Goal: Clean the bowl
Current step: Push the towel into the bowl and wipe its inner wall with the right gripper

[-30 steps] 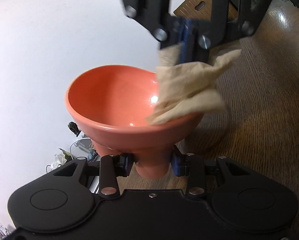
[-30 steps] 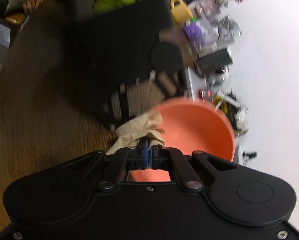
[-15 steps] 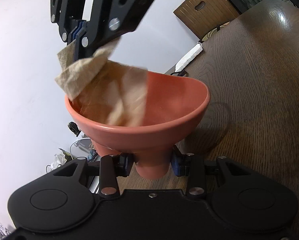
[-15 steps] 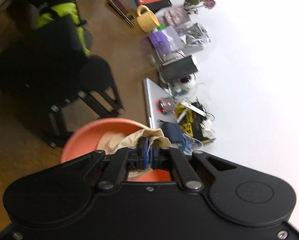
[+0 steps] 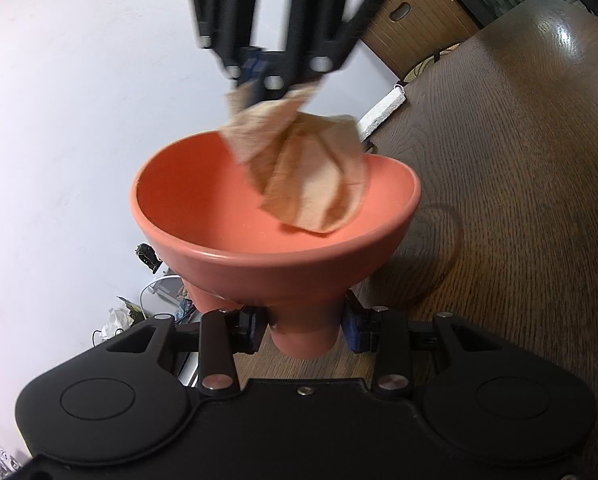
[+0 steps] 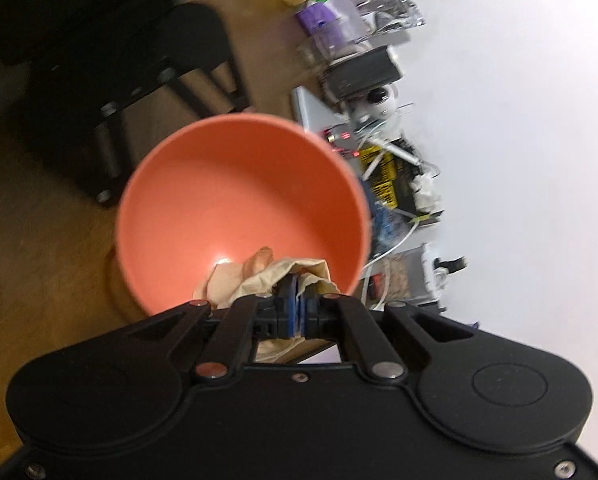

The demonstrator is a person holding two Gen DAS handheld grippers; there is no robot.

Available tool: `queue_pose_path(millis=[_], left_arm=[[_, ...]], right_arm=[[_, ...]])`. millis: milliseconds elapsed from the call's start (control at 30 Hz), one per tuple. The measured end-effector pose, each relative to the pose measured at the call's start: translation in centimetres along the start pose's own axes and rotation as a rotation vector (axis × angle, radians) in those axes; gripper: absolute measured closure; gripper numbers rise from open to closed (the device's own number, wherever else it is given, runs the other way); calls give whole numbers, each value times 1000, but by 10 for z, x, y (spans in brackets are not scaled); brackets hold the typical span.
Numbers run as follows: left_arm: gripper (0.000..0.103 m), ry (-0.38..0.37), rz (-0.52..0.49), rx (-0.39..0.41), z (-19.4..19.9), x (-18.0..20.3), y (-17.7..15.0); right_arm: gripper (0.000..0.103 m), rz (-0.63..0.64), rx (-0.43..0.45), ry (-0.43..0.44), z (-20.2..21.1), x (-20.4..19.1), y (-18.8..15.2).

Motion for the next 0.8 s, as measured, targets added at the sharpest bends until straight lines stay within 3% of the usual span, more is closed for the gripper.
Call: queue_pose_path(millis=[200, 400, 567, 800], left_arm=[[66, 2, -2, 1, -4, 1, 4], [66, 2, -2, 0, -2, 1, 5], [66, -3, 3, -2, -1, 1, 5], [66, 0, 0, -1, 1, 3, 6]], right_arm=[[103, 13, 16, 83, 9, -30, 4], [103, 49, 112, 118, 19, -50, 34], [103, 96, 189, 60, 21, -40, 60], [103, 79, 166, -52, 6, 3, 62]])
Point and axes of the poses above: each gripper's, at about its wrist camera, not at the fingertips, and z roughly against the way its jaws point, x to its right, y to its top, the point moved 7 cm from there along -z, roughly the way its jaws point, and after that the axes turned 5 degrees about x, right-handed, at the moved point
